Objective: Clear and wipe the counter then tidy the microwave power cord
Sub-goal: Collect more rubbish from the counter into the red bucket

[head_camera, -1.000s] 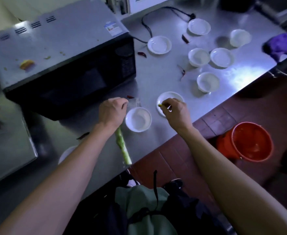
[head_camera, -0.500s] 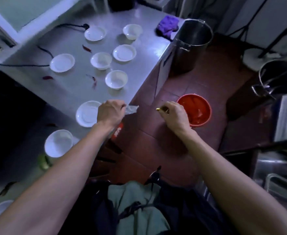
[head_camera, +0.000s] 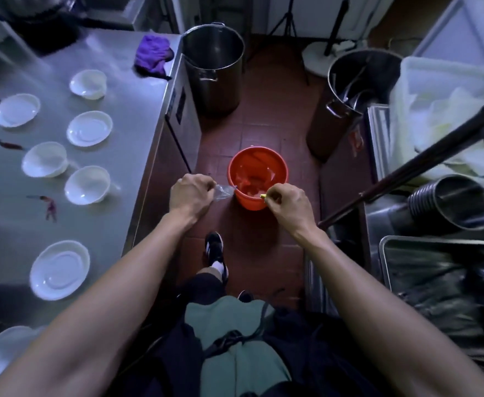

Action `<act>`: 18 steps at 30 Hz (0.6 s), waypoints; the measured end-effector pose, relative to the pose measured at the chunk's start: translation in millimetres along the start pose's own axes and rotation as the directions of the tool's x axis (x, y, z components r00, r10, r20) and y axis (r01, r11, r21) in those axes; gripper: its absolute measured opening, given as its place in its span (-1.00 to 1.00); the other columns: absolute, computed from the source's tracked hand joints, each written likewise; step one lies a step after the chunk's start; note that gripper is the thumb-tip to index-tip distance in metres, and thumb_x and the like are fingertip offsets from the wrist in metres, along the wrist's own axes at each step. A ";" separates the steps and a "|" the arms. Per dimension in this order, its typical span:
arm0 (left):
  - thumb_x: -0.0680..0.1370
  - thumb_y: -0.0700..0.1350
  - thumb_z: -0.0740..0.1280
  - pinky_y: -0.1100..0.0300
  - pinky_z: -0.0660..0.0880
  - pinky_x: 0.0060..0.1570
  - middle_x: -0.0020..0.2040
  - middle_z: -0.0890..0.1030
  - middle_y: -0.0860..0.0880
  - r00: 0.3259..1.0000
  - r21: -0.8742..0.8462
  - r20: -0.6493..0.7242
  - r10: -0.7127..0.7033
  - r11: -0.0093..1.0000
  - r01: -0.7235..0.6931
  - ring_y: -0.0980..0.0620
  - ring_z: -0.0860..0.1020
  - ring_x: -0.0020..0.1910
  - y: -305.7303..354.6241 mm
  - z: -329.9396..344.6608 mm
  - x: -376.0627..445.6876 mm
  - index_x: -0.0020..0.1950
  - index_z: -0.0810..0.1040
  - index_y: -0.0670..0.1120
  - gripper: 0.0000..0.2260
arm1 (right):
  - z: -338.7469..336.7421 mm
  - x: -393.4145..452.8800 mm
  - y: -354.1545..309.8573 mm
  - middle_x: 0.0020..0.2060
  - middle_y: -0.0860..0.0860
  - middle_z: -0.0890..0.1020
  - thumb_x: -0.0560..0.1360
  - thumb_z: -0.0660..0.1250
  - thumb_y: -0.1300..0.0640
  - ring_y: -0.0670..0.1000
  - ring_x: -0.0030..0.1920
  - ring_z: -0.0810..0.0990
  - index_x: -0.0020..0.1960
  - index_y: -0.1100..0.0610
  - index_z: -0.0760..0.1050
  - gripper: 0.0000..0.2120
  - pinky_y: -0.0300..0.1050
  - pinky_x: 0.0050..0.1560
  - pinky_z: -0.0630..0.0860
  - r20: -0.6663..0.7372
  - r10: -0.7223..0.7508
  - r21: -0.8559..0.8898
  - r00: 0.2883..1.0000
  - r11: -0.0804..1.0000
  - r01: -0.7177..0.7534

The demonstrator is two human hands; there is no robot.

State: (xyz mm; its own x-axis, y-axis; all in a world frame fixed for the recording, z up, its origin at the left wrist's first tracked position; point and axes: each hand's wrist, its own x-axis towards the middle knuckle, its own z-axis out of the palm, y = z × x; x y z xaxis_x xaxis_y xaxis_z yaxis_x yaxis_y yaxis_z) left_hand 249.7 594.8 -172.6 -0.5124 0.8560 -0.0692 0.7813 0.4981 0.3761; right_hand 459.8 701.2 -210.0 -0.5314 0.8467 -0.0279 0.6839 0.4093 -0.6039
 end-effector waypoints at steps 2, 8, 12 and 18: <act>0.51 -0.03 0.37 -0.03 0.64 -0.03 -0.05 0.73 -0.03 0.999 -0.015 0.033 0.015 1.000 -0.014 -0.13 0.69 -0.08 9.9 9.6 19.9 0.03 0.73 0.05 -0.83 | -3.1 9.3 10.0 -0.17 -0.03 0.64 0.48 0.43 0.06 0.00 -0.13 0.59 -0.09 0.04 0.63 -0.95 0.01 -0.13 0.58 -0.005 0.039 -0.009 0.999 0.999 -0.039; 0.49 -0.04 0.35 0.00 0.62 0.03 -0.05 0.73 0.00 0.994 -0.086 0.108 -0.003 0.996 0.012 -0.09 0.68 -0.06 19.1 37.4 96.4 0.01 0.73 0.06 -0.81 | 2.1 60.8 28.3 -0.18 -0.05 0.62 0.51 0.41 0.07 -0.02 -0.14 0.57 -0.07 0.07 0.62 -0.92 0.00 -0.14 0.57 0.012 0.092 -0.061 0.996 0.994 -0.091; 0.41 0.00 0.35 0.11 0.62 0.05 -0.10 0.73 0.06 0.971 -0.265 0.184 -0.155 0.943 0.201 0.02 0.68 -0.06 9.0 61.7 156.5 -0.04 0.73 0.11 -0.80 | 19.7 114.2 36.3 -0.19 -0.05 0.61 0.51 0.40 0.04 -0.01 -0.14 0.56 -0.07 0.06 0.61 -0.90 -0.04 -0.17 0.53 0.064 0.140 -0.118 0.988 0.984 -0.132; 0.43 0.07 0.39 0.09 0.63 -0.01 -0.09 0.73 0.08 0.917 -0.289 0.296 -0.267 0.890 0.352 0.01 0.68 -0.07 -18.9 97.2 234.8 -0.05 0.73 0.15 -0.83 | 62.0 197.7 31.9 -0.14 0.01 0.62 0.49 0.39 0.03 0.08 -0.06 0.56 -0.06 0.06 0.60 -0.89 -0.03 -0.10 0.50 0.207 0.259 -0.161 0.943 0.960 -0.228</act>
State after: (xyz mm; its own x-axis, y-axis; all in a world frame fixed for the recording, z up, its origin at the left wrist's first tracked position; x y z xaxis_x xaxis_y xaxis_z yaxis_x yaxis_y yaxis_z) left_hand 149.3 799.9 -285.7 -0.5733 0.6930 -0.4371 0.4116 0.7049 0.5778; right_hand 345.5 860.5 -284.3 -0.4282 0.8341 -0.3477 0.8584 0.2552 -0.4451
